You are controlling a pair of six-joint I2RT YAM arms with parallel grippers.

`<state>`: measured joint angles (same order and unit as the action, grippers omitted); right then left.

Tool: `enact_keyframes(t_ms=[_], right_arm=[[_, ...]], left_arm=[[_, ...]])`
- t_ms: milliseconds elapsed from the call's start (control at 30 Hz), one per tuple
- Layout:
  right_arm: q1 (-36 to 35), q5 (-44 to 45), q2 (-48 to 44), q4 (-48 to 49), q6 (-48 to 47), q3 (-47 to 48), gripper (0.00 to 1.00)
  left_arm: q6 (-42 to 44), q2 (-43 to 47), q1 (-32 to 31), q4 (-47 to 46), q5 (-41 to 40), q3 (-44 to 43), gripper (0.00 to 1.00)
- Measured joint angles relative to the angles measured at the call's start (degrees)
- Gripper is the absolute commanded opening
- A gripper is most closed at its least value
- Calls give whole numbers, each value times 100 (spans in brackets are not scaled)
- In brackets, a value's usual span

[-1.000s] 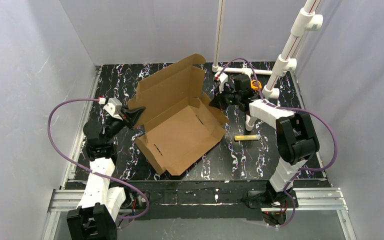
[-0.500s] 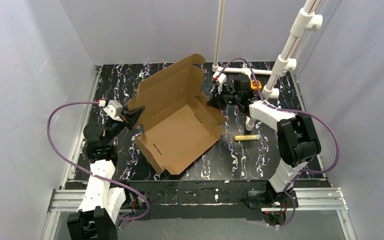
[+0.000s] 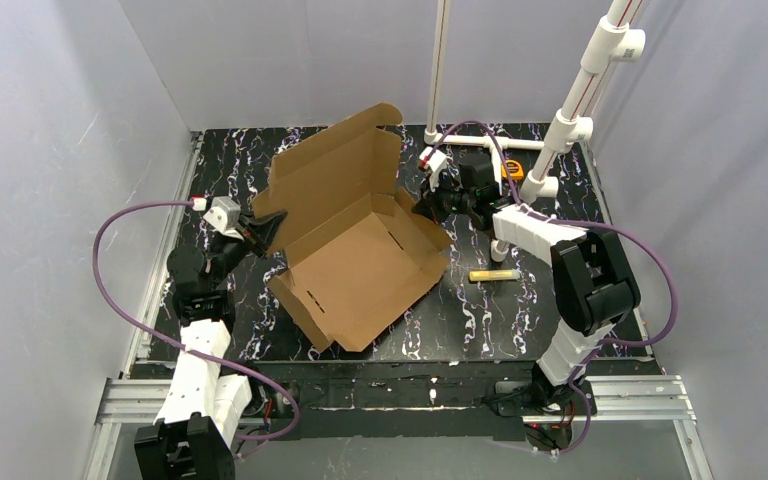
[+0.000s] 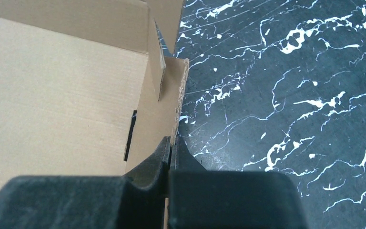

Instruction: Fold the paper box

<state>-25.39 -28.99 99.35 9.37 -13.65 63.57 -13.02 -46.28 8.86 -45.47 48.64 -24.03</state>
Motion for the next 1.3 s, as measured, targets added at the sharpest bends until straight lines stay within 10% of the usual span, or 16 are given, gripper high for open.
enact_keyframes(t_ms=[1300], right_arm=[[-525, 632, 0, -669, -697, 136, 1]], left_arm=[[-151, -13, -7, 457, -284, -13, 0]])
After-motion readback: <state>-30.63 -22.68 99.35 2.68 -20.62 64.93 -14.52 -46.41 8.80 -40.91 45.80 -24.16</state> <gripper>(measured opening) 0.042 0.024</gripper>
